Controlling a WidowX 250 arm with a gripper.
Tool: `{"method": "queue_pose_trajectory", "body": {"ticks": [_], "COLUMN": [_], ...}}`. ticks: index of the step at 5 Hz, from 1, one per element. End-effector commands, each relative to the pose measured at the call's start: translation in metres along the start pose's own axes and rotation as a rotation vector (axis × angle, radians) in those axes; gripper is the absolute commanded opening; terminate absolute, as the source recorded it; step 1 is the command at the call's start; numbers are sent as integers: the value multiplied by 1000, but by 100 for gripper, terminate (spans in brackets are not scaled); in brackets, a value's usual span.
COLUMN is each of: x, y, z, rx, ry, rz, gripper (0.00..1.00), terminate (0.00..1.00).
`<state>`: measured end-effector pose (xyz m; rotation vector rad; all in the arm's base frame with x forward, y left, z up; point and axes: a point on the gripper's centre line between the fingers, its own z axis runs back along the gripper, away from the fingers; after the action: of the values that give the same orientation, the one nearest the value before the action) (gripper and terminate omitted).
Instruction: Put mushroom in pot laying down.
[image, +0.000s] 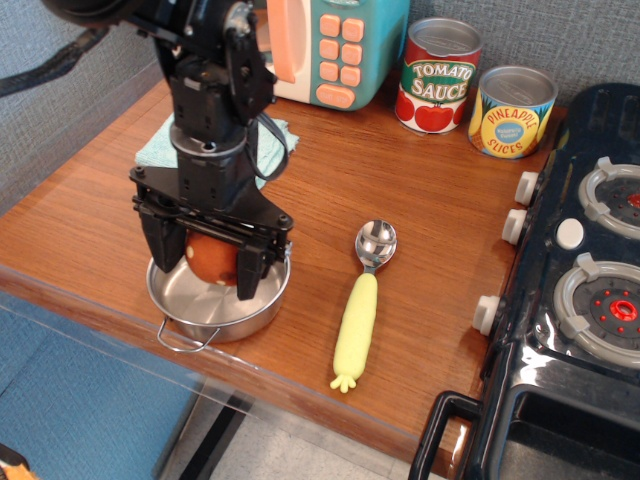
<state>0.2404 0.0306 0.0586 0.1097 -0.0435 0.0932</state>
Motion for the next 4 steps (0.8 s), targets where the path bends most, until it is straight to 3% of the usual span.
{"method": "queue_pose_trajectory", "body": {"ticks": [1, 4], "x": [-3, -8], "y": [5, 11], "z": [20, 38], "rx": [7, 20], "ry": [-54, -85], "rz": [6, 11], "gripper": [100, 100], "terminate": [0, 0]}}
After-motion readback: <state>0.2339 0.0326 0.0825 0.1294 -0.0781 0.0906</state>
